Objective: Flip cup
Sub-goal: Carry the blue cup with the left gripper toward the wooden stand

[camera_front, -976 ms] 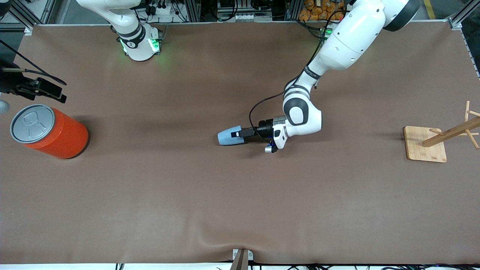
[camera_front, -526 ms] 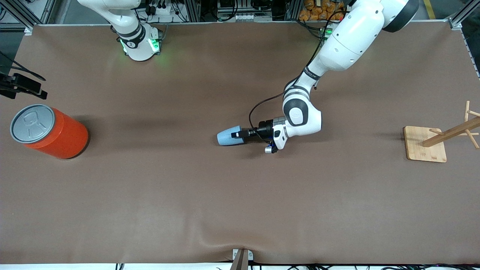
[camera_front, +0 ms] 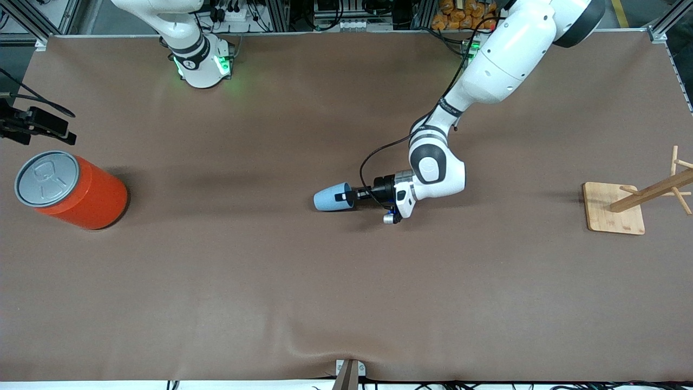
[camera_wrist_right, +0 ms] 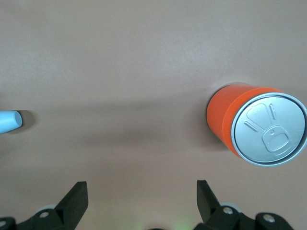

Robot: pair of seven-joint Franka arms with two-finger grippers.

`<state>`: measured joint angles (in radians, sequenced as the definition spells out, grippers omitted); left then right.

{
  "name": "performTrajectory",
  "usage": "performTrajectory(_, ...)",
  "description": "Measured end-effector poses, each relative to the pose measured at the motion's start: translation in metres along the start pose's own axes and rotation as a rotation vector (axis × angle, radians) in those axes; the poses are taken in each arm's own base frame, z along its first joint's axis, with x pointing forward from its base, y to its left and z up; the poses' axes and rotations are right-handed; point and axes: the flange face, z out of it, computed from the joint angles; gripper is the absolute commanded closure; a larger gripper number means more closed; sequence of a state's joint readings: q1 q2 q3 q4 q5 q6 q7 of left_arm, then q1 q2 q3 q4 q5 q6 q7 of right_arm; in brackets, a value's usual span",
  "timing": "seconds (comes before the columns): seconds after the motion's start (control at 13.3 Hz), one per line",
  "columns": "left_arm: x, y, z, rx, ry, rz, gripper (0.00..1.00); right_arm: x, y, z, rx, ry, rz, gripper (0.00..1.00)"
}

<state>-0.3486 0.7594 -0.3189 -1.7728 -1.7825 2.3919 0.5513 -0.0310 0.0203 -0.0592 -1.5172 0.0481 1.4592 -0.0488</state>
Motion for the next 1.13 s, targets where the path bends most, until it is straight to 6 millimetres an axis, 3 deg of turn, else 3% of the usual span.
performTrajectory(0.15,0.000,0.031,-0.005,-0.013,-0.002,-0.022,1.00,0.000,0.001,0.000,-0.011,0.001,0.000,0.00)
performTrajectory(0.3,-0.006,0.079,-0.017,0.044,-0.027,-0.059,1.00,0.000,0.001,0.000,-0.013,0.003,0.000,0.00)
performTrajectory(0.6,-0.017,0.169,-0.072,0.159,0.015,-0.042,1.00,0.002,0.000,-0.002,-0.014,0.016,-0.001,0.00)
performTrajectory(0.9,-0.018,0.204,-0.118,0.418,0.080,0.106,1.00,0.002,0.002,-0.002,-0.016,0.017,-0.014,0.00)
performTrajectory(1.13,-0.007,0.215,-0.171,0.605,0.113,0.218,1.00,0.002,0.002,-0.002,-0.016,0.017,-0.018,0.00)
